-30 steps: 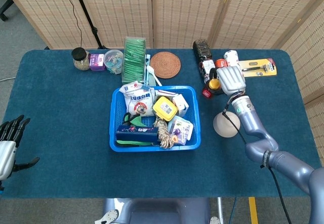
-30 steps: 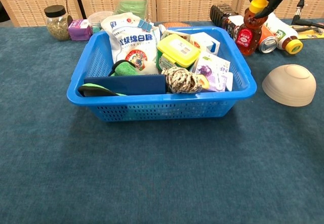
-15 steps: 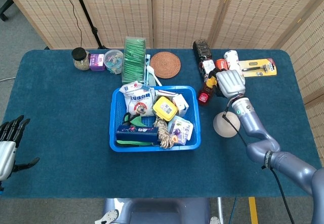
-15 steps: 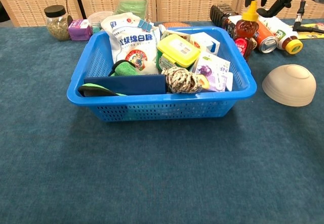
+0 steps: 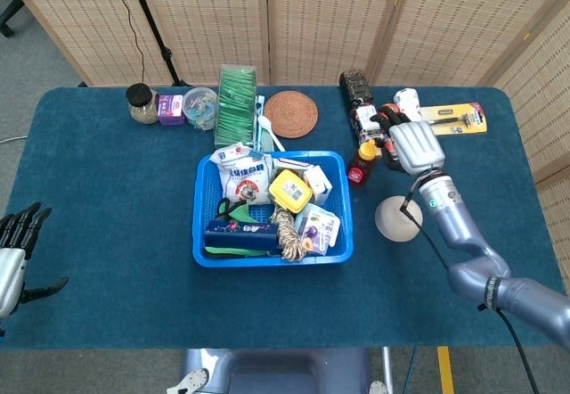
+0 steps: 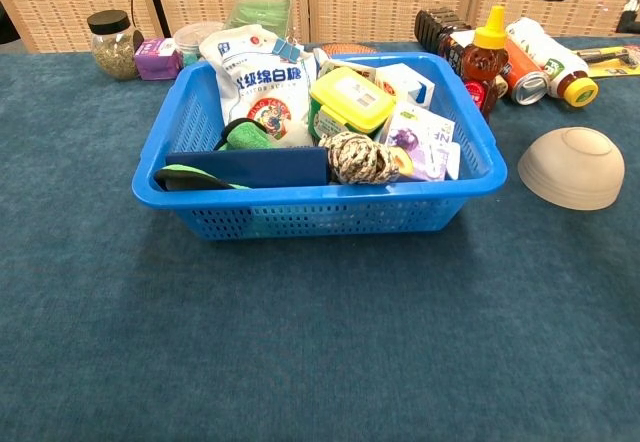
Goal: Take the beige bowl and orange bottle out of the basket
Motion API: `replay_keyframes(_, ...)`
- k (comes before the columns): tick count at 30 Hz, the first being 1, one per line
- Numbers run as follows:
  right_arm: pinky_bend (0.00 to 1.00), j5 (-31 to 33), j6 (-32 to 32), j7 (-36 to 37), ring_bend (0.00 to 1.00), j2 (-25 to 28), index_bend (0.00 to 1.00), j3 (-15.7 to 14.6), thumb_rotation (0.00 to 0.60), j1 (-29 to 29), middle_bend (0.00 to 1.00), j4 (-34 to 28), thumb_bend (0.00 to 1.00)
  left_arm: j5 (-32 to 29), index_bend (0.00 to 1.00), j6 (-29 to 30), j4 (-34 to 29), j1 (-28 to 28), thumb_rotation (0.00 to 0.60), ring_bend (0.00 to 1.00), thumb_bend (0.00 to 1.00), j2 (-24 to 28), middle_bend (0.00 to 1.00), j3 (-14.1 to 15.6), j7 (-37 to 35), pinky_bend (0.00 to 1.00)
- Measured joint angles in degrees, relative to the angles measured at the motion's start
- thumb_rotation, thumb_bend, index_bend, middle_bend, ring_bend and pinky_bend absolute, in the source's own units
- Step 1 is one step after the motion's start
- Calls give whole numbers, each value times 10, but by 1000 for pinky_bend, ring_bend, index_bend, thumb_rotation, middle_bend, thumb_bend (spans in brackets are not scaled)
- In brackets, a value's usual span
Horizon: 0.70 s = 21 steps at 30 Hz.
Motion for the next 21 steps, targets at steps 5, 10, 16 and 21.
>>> replay_keyframes(5,552,-33,54,13,87,59,71,-3,600,-38,30,-67,398,1,0,3,0,2,600,0,64,1,0,1,-2,0)
replay_keyframes(10,286,-76,115,25,0,115,0,-27,600,-101,0,-133,2,2,0,7,-2,8,600,0,60,0,0,6,2,0)
replay_keyframes(16,153,-127,195,27,0,146,0,-78,600,-183,0,-175,0,4,0,22,11,23,600,0,46,-8,0,13,-6,0)
replay_keyframes(21,117,-164,284,-1,0,136,0,-114,600,-250,0,-182,0,-11,0,19,28,31,600,0,38,-19,0,19,-12,0)
